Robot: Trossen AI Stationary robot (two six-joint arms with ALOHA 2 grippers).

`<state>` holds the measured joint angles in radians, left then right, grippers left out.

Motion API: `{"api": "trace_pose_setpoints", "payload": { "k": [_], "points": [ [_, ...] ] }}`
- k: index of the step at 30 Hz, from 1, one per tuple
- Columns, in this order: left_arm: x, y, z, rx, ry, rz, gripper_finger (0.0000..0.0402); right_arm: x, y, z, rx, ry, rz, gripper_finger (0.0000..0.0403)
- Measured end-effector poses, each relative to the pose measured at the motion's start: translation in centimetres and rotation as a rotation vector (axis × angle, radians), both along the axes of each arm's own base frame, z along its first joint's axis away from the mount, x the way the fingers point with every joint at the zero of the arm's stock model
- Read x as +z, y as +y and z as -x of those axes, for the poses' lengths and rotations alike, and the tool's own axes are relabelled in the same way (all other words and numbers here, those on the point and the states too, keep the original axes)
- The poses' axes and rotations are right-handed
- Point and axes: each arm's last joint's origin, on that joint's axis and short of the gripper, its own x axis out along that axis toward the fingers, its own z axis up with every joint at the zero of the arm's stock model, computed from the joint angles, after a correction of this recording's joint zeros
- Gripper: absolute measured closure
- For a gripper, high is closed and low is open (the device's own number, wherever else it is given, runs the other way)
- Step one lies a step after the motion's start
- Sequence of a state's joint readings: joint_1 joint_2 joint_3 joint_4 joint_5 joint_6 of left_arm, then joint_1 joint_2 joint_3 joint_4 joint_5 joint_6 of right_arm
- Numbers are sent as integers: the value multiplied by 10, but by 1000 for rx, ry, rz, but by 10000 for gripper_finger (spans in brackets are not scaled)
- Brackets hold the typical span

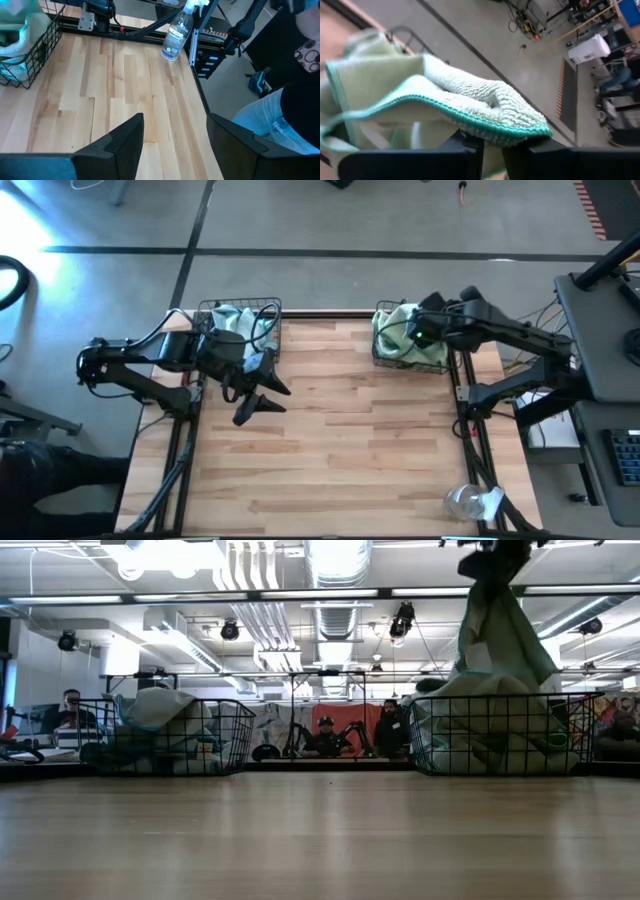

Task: Sort microfiber towel by color & place in baskets
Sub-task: Put the green microfiber towel into the right wire basket, then return to Home Position

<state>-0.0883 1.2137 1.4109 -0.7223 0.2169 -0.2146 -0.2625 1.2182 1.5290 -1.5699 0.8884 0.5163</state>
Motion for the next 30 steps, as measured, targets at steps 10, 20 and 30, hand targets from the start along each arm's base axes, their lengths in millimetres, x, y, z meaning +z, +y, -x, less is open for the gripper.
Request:
{"api": "trace_pose_setpoints", "payload": {
  "k": [10, 20, 30],
  "points": [
    [-1, 0, 1, 0, 15, -1, 201, -41, 0, -2, -16, 120, -80, 298],
    [-2, 0, 1, 2, 28, 0, 201, -55, 4, -7, -96, -43, -261, 292],
    [-5, 0, 3, 7, 67, 4, 201, -59, 3, -30, -15, -287, -393, 291]
  ]
}}
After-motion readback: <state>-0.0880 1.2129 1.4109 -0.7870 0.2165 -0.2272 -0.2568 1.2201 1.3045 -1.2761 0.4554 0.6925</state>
